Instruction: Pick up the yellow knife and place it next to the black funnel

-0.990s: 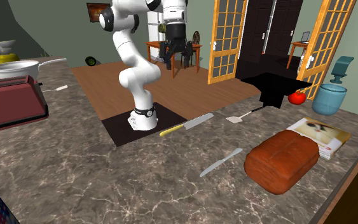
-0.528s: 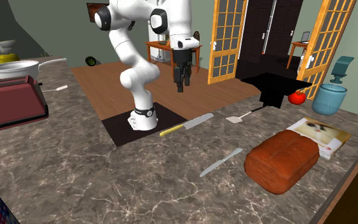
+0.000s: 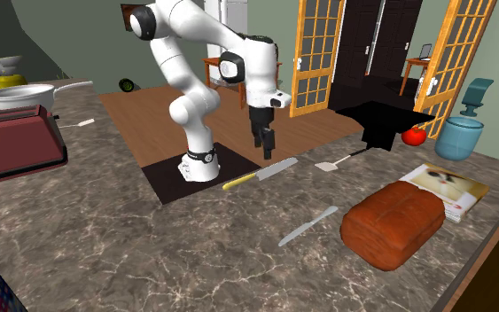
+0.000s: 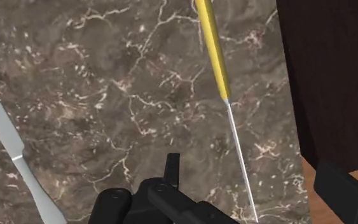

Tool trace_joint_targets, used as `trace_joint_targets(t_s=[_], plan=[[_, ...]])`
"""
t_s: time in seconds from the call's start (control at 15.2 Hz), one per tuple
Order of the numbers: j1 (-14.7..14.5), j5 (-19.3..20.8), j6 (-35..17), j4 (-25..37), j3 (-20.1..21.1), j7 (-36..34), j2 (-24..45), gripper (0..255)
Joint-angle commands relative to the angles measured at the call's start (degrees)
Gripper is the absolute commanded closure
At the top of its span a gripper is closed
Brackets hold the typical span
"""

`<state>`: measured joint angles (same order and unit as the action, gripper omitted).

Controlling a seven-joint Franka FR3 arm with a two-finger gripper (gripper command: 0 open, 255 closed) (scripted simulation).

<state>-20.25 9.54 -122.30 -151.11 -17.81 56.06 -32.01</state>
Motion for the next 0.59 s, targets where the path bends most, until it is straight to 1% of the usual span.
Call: trace_joint_targets(t_s=[0.0,0.13,0.53], plan=[[-2.5,0.7,-3.1,-1.6,-2.2,8.5,2.3,0],[-4.7,1.4,-6.0,-3.0,-4.2,15.8,4.9,0],[-5.2,1.2,-11.9,-5.3,-5.2,16.2,8.6,0]])
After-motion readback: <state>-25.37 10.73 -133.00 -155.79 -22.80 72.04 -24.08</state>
